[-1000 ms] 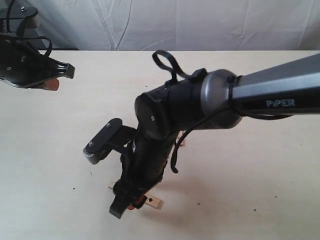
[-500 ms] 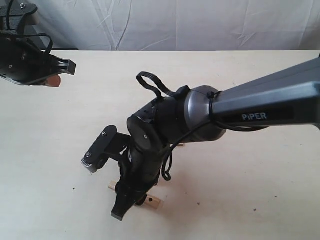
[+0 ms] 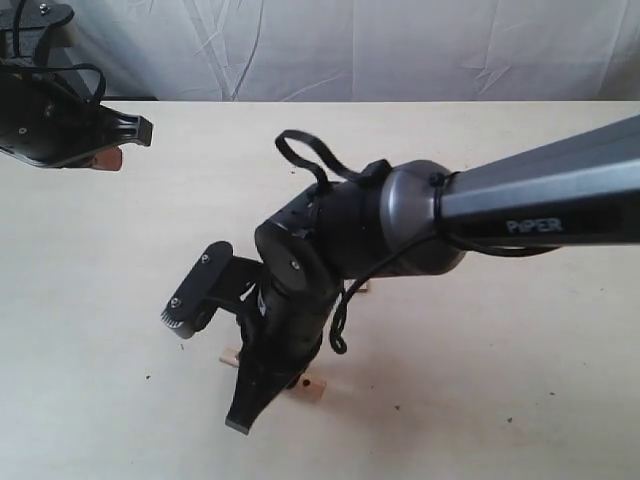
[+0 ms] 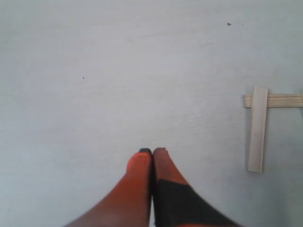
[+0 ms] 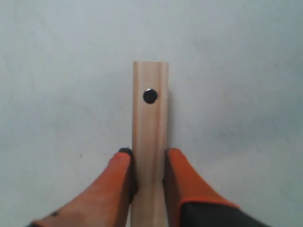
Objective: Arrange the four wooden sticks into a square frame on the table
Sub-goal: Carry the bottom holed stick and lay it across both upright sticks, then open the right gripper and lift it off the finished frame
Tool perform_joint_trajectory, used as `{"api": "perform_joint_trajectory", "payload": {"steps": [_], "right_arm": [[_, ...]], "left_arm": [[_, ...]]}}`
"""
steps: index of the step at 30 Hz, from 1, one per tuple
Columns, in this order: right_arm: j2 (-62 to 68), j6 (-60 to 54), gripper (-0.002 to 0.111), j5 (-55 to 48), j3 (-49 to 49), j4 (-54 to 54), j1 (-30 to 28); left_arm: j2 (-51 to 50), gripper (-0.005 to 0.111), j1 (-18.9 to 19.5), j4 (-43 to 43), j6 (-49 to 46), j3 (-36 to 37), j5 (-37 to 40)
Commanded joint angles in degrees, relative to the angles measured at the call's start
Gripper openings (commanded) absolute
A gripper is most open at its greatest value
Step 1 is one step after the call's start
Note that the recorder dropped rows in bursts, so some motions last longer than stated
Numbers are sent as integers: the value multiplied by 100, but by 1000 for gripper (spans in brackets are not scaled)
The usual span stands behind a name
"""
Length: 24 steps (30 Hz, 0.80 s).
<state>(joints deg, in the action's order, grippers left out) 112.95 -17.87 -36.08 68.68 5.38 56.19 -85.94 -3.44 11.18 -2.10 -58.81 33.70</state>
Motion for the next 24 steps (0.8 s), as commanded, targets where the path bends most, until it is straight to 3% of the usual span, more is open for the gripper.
{"api": "perform_joint_trajectory", "payload": {"steps": [1,11,15,24], "right_arm": [[-552,6,-1,-187,35,-587,-170],[-521,-795,-1,442,35,-1302,-1319],[-235,-1483,-1,489,158,-1302,-1389],[529,-1608,-1,342,920,-1115,-1377]], "left_arm": [[38,0,-18,96,-3,-13,-74],[38,0,-18,178,-3,-13,-122],[38,0,-18,371,-53,-13,-164],[38,0,-18,600,-347,-13,-190]]}}
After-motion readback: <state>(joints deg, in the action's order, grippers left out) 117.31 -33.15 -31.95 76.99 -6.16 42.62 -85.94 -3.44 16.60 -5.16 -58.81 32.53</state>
